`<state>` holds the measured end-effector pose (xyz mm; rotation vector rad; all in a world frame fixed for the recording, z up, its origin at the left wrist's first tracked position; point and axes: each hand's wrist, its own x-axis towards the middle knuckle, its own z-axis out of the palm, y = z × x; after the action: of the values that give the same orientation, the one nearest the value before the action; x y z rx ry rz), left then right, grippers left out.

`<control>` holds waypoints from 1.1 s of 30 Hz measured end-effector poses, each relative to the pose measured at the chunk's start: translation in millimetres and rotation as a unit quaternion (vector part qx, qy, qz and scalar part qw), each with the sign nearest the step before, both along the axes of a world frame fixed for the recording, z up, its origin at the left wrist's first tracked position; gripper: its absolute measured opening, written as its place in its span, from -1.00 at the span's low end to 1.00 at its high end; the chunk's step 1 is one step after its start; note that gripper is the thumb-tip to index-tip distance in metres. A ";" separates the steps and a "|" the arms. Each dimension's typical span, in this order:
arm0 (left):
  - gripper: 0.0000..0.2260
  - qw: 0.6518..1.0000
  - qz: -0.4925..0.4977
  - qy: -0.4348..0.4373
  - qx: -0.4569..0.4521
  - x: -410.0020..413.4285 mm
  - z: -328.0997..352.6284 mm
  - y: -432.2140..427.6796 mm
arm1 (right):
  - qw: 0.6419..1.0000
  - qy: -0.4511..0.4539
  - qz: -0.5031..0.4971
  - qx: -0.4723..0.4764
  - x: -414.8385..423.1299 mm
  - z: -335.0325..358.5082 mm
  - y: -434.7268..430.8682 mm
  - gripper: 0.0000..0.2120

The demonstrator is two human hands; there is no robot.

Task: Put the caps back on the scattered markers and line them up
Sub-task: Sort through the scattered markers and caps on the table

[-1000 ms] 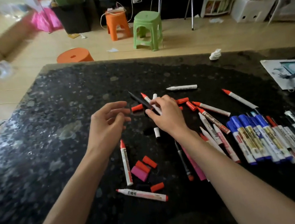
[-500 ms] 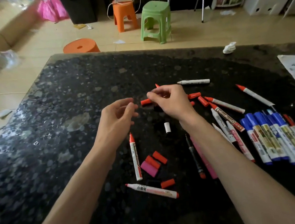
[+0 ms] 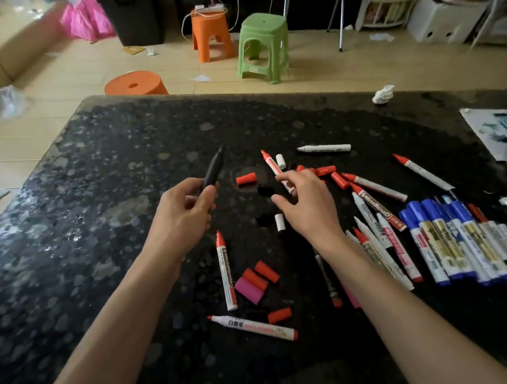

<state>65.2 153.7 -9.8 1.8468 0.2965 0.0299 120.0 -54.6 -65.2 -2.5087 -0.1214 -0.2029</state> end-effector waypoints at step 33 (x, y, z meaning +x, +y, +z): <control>-0.84 0.996 -0.027 -0.004 0.083 -3.4 7.9 5.2 | 0.976 0.030 0.192 -0.099 -60.7 14.1 -30.7 -0.76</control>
<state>61.8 158.9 -1.9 2.0175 0.2442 0.0260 59.4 -85.3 -51.1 -2.6234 -0.6228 0.0471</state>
